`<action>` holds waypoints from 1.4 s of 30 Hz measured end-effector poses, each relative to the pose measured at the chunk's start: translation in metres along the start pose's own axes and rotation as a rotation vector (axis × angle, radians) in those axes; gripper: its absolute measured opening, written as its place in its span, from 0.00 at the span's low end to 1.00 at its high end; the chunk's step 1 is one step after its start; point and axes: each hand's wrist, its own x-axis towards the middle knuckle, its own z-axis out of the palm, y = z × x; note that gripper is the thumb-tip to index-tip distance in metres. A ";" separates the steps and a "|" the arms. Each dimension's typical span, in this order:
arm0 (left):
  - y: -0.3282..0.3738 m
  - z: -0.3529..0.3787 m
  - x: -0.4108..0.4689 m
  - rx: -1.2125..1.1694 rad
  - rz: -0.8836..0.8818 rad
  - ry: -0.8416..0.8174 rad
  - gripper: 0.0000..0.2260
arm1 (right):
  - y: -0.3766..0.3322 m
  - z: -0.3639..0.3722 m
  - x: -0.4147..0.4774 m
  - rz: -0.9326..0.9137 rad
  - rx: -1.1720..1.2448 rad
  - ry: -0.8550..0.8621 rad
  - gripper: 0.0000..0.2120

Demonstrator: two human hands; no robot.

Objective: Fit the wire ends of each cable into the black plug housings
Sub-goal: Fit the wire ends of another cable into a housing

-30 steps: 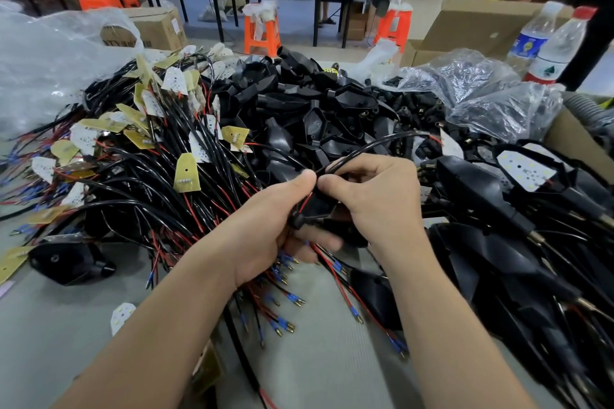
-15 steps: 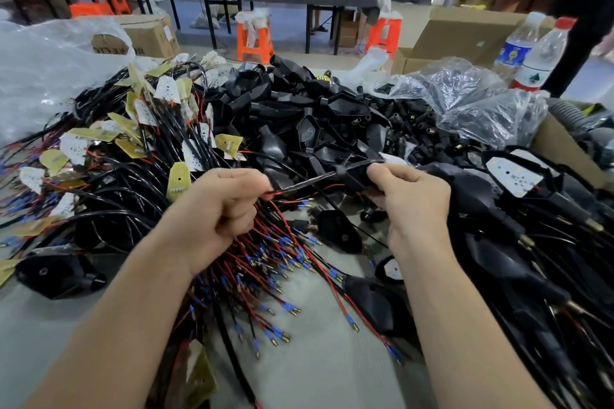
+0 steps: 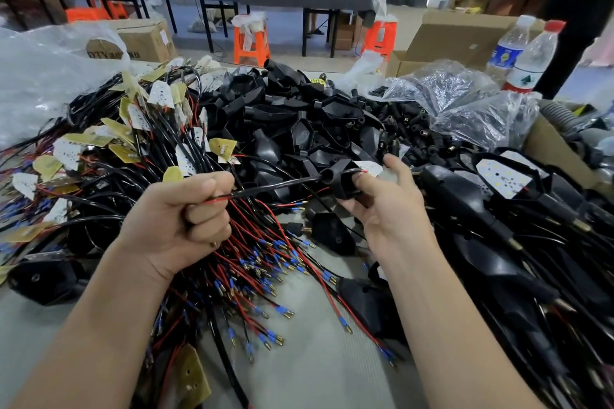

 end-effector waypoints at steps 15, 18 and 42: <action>-0.039 0.030 0.025 1.984 0.891 1.140 0.13 | -0.003 -0.007 -0.004 -0.758 -1.158 0.293 0.06; -0.058 0.031 0.037 2.281 0.603 0.854 0.22 | 0.001 -0.003 -0.007 -0.769 -1.271 0.283 0.06; -0.074 0.008 0.049 2.156 0.298 0.678 0.15 | 0.022 -0.002 -0.007 -0.291 -1.313 -0.240 0.18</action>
